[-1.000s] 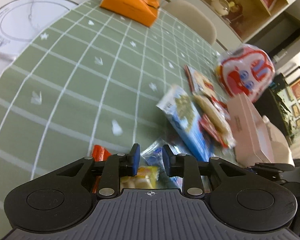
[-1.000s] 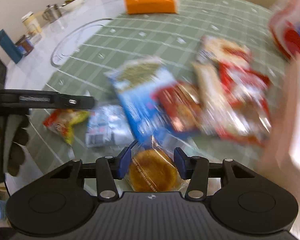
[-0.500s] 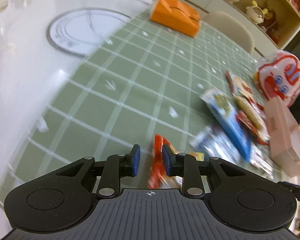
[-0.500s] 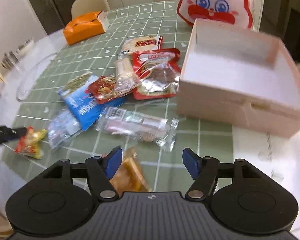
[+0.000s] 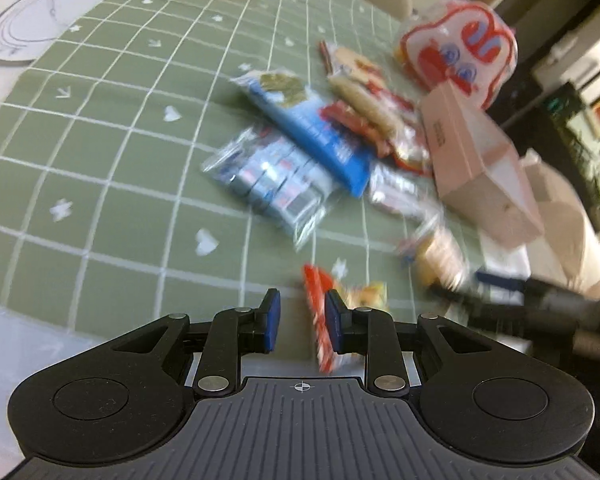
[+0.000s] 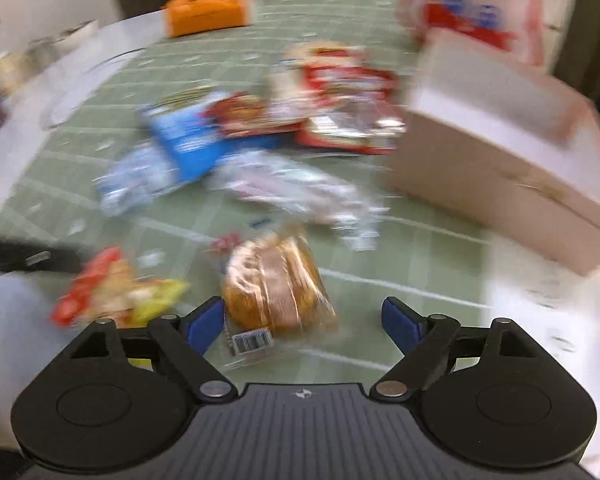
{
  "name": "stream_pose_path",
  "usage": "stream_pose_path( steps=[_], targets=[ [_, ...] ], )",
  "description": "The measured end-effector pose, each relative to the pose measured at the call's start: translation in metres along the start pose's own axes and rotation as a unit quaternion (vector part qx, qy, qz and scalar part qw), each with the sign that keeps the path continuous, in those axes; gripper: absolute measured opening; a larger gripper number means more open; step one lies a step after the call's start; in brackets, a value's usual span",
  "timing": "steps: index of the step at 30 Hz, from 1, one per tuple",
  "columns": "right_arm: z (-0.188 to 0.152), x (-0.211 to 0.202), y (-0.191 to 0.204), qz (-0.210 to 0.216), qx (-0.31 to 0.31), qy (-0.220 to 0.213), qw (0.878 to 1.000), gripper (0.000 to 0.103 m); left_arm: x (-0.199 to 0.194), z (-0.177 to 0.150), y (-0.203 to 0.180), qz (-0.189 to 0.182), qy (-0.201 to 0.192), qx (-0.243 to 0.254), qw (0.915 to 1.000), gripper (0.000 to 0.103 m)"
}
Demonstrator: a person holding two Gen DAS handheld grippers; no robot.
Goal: Organize snacks
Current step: 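Move left tool toward the yellow-red snack bag while right tool approaches the wrapped pastry, then close the left tool on the yellow-red snack bag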
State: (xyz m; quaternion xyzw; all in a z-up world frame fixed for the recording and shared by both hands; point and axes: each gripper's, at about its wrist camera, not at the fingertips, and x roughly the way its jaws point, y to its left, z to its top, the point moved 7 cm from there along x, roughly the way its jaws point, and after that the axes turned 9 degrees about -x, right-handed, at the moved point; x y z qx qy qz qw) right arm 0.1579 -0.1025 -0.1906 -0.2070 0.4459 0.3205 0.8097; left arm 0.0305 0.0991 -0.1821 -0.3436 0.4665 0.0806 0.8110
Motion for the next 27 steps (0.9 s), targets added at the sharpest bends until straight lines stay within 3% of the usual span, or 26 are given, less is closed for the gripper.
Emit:
stream_pose_path(
  steps=[3, 5, 7, 14, 16, 19, 20, 23, 27],
  targets=[
    [-0.01, -0.006, -0.033, -0.053, 0.032, -0.008, 0.998, 0.085, -0.009, -0.013, -0.022, -0.011, 0.017, 0.086, 0.9961, 0.028],
    [-0.018, -0.008, -0.046, -0.053, 0.053, -0.005, 0.997, 0.085, -0.007, -0.029, -0.044, -0.005, 0.032, 0.19, 0.9812, 0.028],
    [-0.029, -0.006, -0.052, -0.038, 0.073, 0.007, 0.997, 0.087, 0.004, -0.045, -0.058, 0.01, 0.054, 0.258, 0.9644, 0.028],
    [-0.042, -0.015, -0.057, -0.034, 0.074, 0.005, 0.997, 0.092, 0.037, -0.061, -0.076, 0.032, 0.073, 0.317, 0.9451, 0.03],
    [-0.042, -0.011, -0.054, -0.033, 0.062, 0.012, 0.997, 0.093, 0.042, -0.065, -0.085, 0.026, 0.087, 0.347, 0.9335, 0.034],
    [-0.043, -0.009, -0.051, -0.03, 0.054, 0.015, 0.998, 0.097, 0.047, -0.072, -0.097, 0.012, 0.106, 0.38, 0.919, 0.051],
    [-0.043, -0.009, -0.051, -0.027, 0.055, 0.016, 0.998, 0.098, 0.047, -0.073, -0.099, 0.006, 0.11, 0.379, 0.9189, 0.055],
    [-0.042, -0.008, -0.051, -0.022, 0.059, 0.015, 0.998, 0.102, 0.042, -0.073, -0.1, -0.012, 0.118, 0.365, 0.9234, 0.051],
    [-0.043, -0.007, -0.052, -0.027, 0.07, 0.01, 0.997, 0.103, 0.014, -0.059, -0.105, -0.04, 0.08, 0.373, 0.9237, 0.051]
  ],
)
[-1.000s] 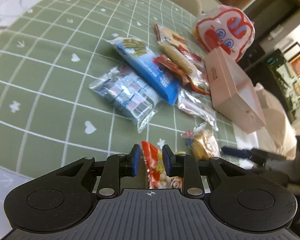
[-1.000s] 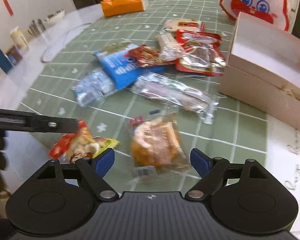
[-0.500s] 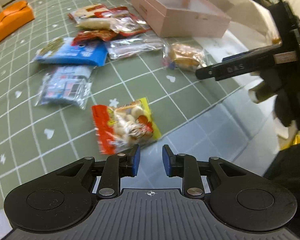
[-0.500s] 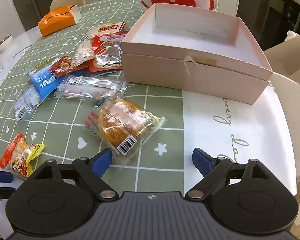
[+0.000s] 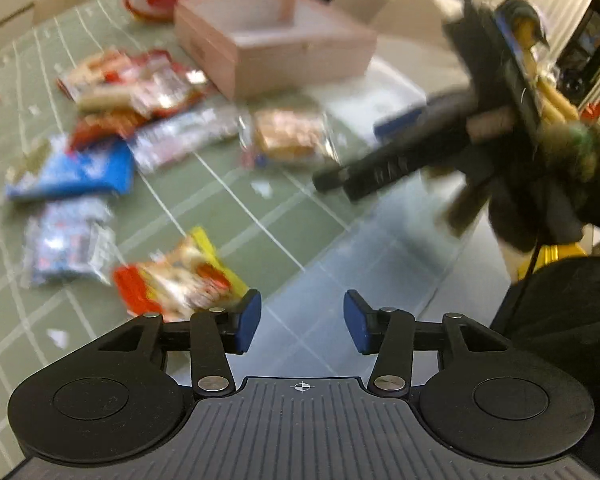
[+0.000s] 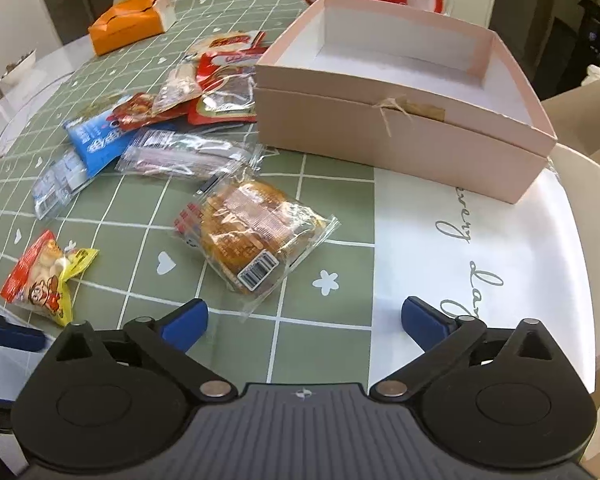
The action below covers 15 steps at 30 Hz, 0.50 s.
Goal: Organize snacks
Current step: 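Close the left tool on the yellow-red snack bag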
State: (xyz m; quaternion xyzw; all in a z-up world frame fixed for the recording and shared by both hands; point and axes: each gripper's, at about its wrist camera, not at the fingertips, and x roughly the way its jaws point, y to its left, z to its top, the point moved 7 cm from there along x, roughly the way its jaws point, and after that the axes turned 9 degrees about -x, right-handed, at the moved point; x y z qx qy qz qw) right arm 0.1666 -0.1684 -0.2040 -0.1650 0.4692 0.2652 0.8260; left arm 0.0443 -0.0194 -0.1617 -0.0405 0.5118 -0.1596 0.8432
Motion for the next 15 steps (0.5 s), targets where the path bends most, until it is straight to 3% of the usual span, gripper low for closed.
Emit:
stream_pose_path(
  steps=[4, 9, 11, 15],
  targets=[
    [-0.005, 0.001, 0.004, -0.024, -0.01, -0.009, 1.0, 0.103, -0.007, 0.012, 0.039, 0.053, -0.022, -0.028, 0.998, 0.05],
    [-0.007, -0.001, 0.003, -0.013, -0.027, -0.006, 1.0, 0.103, 0.006, 0.0, 0.049, 0.077, 0.025, 0.002, 0.9968, 0.051],
    [-0.008, -0.003, 0.002, -0.009, -0.031, 0.001, 0.999, 0.102, 0.012, 0.0, 0.045, 0.06, 0.025, -0.014, 0.9978, 0.051],
    [-0.009, -0.008, -0.002, -0.016, -0.018, -0.002, 1.0, 0.095, 0.02, 0.013, 0.025, -0.016, -0.002, -0.069, 0.9975, 0.05]
  ],
)
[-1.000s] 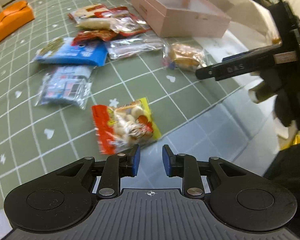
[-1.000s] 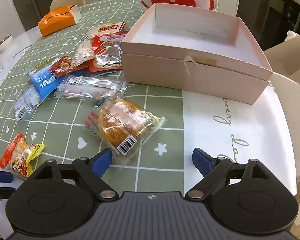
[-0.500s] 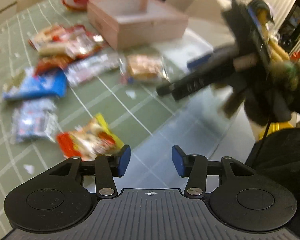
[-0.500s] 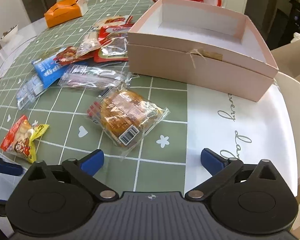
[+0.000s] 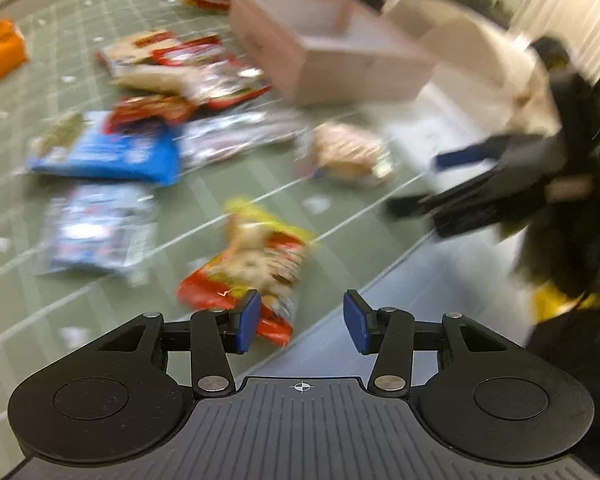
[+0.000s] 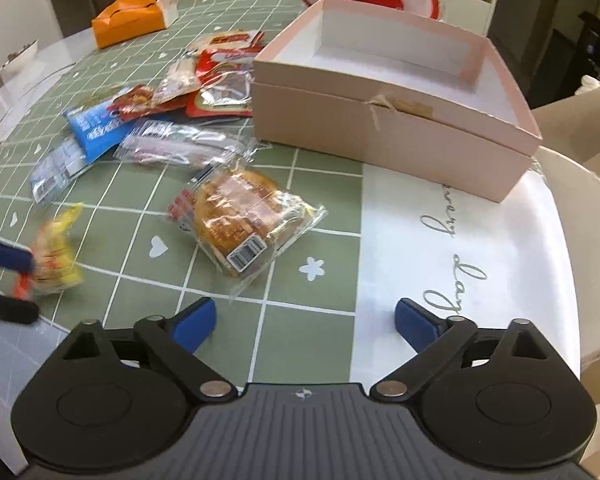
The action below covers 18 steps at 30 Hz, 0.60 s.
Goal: Organize snacks
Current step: 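Close the left tool on the yellow-red snack bag, then grasp the clear-wrapped round pastry with right tool while left lifts its snack bag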
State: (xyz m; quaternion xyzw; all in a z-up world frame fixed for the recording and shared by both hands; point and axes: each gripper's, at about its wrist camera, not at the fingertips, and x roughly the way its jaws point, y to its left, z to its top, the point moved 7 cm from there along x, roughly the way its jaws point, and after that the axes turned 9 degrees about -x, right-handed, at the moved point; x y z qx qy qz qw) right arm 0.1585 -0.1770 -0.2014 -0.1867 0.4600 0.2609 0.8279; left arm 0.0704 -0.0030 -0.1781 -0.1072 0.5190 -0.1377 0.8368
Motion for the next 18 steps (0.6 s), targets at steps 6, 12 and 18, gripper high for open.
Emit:
stream_pose_path(
  steps=[6, 12, 18],
  targets=[
    [0.0, -0.009, -0.003, -0.018, -0.003, -0.01, 1.0, 0.095, -0.015, 0.007, -0.009, 0.069, -0.023, 0.1, 0.9923, 0.051],
    [-0.001, -0.009, -0.002, -0.015, 0.009, -0.011, 1.0, 0.095, 0.007, 0.023, 0.006, 0.079, -0.019, 0.041, 0.9958, 0.05],
    [0.0, -0.012, -0.001, -0.013, 0.01, -0.023, 1.0, 0.095, 0.023, 0.021, 0.005, 0.091, 0.001, 0.062, 0.9939, 0.053]
  ],
)
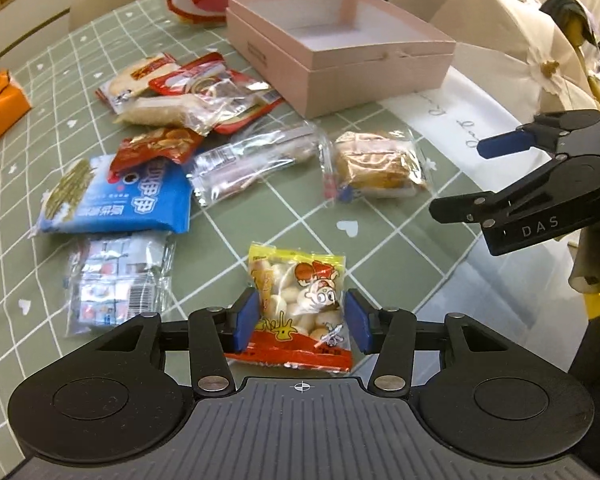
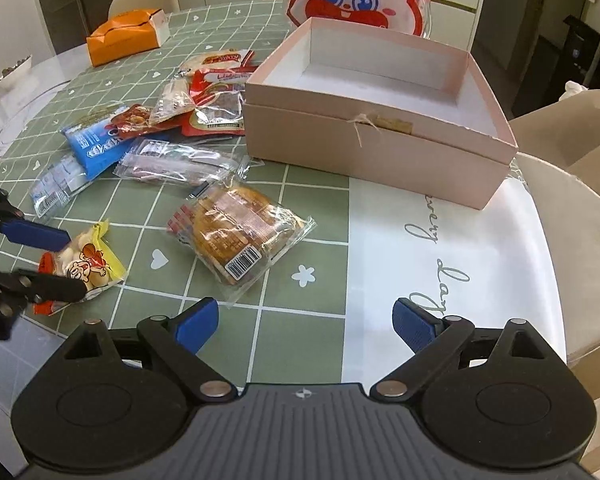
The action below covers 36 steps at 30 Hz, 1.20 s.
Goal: Organize snacks
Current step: 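Grasp the clear-wrapped round pastry with right tool while left lifts its snack bag, then carry both snacks into the pink box and open both tools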
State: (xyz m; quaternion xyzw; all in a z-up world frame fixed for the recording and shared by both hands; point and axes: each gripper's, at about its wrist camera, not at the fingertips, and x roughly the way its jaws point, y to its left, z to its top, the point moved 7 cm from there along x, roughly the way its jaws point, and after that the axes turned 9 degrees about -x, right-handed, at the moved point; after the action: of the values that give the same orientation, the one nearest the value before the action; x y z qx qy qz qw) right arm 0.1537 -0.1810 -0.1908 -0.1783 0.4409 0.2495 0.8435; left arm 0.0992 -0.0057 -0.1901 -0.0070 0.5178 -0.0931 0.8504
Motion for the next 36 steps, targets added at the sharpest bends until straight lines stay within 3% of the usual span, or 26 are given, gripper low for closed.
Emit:
stream_pose_path(
  steps=[12, 15, 20, 24, 28, 29, 30, 31, 36],
  targets=[
    [-0.003, 0.006, -0.004, 0.005, 0.017, -0.001, 1.0, 0.094, 0.012, 0.003, 0.007, 0.005, -0.003, -0.023, 0.9997, 0.059],
    [0.007, -0.004, 0.001, -0.005, -0.021, -0.043, 0.999, 0.094, 0.011, 0.001, 0.006, -0.016, -0.005, -0.029, 0.9994, 0.059],
    [0.032, 0.0, 0.022, 0.009, -0.111, -0.082, 0.99, 0.094, 0.003, -0.007, 0.007, -0.078, -0.002, -0.131, 0.9883, 0.053],
    [0.045, 0.024, 0.032, 0.032, -0.137, -0.071, 0.987, 0.094, -0.007, -0.019, 0.002, -0.065, -0.007, -0.152, 0.9862, 0.05],
    [0.051, 0.041, 0.041, 0.059, -0.141, -0.051, 0.987, 0.087, -0.016, -0.028, -0.007, -0.053, 0.0, -0.154, 0.9866, 0.049],
    [0.05, 0.04, 0.042, 0.062, -0.135, -0.046, 0.988, 0.08, -0.017, -0.031, -0.008, -0.053, 0.003, -0.153, 0.9867, 0.049],
    [0.048, 0.038, 0.042, 0.07, -0.13, -0.043, 0.988, 0.065, -0.018, -0.033, -0.01, -0.054, 0.005, -0.153, 0.9868, 0.049],
    [0.046, 0.034, 0.043, 0.076, -0.127, -0.042, 0.988, 0.061, -0.02, -0.035, -0.011, -0.054, 0.005, -0.154, 0.9866, 0.049],
    [0.025, 0.008, 0.039, 0.091, -0.1, -0.021, 0.991, 0.054, -0.025, -0.034, -0.017, -0.069, 0.0, -0.145, 0.987, 0.048]
  ],
)
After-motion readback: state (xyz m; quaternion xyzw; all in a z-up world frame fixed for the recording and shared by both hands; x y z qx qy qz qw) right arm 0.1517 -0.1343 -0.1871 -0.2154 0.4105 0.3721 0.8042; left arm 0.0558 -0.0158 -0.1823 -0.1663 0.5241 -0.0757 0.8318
